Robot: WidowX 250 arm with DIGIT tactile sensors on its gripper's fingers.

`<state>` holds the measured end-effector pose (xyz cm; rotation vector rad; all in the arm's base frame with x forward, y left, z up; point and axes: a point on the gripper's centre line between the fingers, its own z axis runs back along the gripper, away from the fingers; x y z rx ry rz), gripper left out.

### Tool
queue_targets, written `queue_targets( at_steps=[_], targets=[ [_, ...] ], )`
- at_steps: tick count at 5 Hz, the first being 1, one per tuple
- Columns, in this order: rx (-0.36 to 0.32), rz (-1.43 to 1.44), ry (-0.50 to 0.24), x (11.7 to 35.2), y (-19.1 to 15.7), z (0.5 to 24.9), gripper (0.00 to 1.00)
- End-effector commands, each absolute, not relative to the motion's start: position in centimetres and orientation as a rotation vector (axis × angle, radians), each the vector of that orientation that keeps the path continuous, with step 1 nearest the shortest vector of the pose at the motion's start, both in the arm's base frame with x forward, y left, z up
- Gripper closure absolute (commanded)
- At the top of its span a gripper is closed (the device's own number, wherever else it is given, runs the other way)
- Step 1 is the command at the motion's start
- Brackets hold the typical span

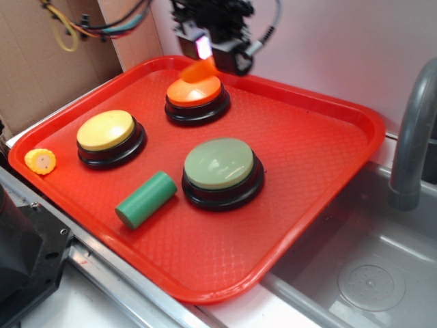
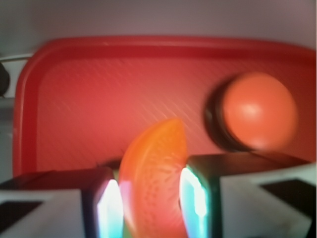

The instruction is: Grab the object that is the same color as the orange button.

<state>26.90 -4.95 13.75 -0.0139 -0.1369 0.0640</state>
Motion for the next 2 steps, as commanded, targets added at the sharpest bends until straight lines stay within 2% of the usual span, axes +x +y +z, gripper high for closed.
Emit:
queue_targets(
  at_steps=[1,2],
  targets=[
    [-0.076,0.312,-0.195,23.2,-2.0,17.7,1.0],
    [-0.098,0.391,-0.206,21.7,-1.0,18.2,1.0]
  ],
)
